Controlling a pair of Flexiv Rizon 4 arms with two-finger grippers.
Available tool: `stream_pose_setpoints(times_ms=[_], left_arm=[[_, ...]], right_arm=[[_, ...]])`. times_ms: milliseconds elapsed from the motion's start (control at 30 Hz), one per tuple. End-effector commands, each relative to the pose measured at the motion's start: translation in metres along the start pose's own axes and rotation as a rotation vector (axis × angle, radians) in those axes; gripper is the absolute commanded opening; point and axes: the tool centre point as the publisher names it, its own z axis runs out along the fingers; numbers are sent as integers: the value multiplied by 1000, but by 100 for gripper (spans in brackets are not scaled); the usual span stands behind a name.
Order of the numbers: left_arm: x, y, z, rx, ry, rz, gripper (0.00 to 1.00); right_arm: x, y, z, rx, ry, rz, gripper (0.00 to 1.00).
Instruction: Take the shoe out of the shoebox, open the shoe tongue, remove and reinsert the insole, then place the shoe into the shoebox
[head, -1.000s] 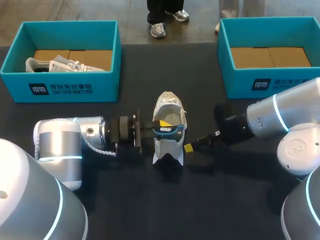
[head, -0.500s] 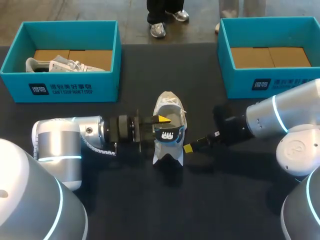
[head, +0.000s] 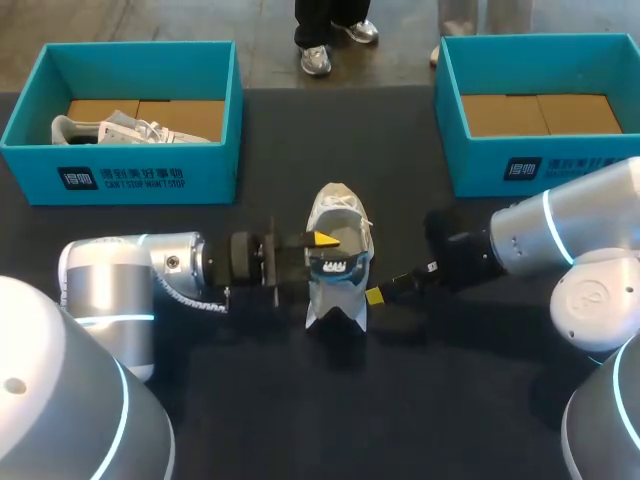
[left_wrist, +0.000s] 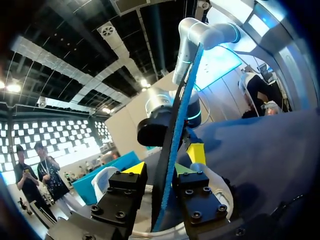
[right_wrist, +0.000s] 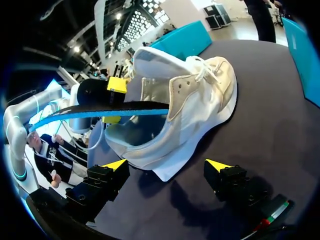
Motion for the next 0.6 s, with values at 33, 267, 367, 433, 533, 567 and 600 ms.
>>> stream_pose_setpoints(times_ms=[33, 267, 367, 433, 533, 567, 600], left_arm=[[1, -6, -5, -10, 12, -2, 31], [1, -4, -6, -28, 36, -4, 0], [3, -1, -6, -44, 52, -8, 0], [4, 2, -7, -53, 61, -8, 0], [4, 7, -8, -67, 75, -5, 0], [4, 9, -8, -72, 81, -4, 0], [3, 10, -8, -74, 84, -3, 0]], right_arm=[[3, 0, 1, -1, -7, 2, 100], [3, -3, 4, -2, -4, 6, 100], [3, -3, 4, -2, -3, 7, 100], [3, -3, 4, -3, -2, 8, 100], [2, -3, 4, -3, -1, 8, 100], [2, -3, 4, -4, -1, 8, 100], [1, -3, 4, -4, -1, 8, 100]])
